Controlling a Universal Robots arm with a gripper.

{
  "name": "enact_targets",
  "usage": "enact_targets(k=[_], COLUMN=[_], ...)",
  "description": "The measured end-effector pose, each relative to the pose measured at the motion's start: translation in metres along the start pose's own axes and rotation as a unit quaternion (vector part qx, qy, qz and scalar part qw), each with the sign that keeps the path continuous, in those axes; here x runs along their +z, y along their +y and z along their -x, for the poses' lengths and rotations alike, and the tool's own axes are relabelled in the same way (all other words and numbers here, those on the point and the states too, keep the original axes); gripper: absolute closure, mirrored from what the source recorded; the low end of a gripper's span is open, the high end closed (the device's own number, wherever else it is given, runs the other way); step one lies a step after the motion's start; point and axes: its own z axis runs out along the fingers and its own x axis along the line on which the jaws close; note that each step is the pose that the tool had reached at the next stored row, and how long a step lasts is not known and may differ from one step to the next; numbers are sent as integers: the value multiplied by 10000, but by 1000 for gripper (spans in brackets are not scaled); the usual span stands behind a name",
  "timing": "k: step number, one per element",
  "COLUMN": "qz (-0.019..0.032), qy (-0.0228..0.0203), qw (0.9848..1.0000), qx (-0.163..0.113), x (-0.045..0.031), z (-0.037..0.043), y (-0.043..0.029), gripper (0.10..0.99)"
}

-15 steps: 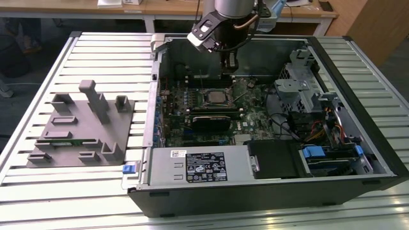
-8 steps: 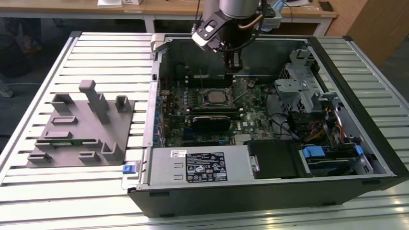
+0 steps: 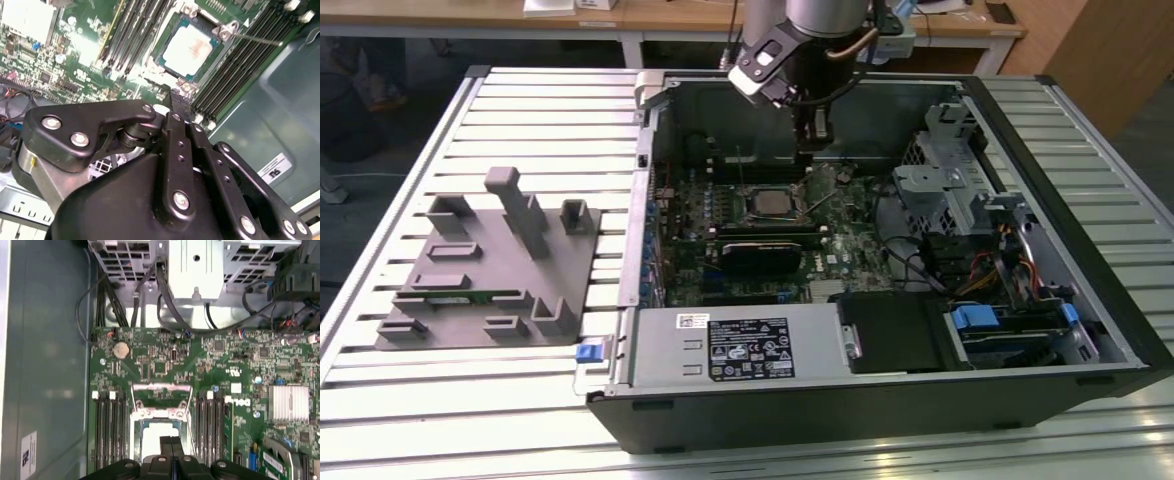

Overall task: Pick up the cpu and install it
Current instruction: 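Close the cpu cover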

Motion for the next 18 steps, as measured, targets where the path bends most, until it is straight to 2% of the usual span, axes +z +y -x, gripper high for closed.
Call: enact_targets(k=[18], qz=[0], qy=[0], qw=[10000], qx=[0], x=[21], z=[-1], y=[217], gripper=[980])
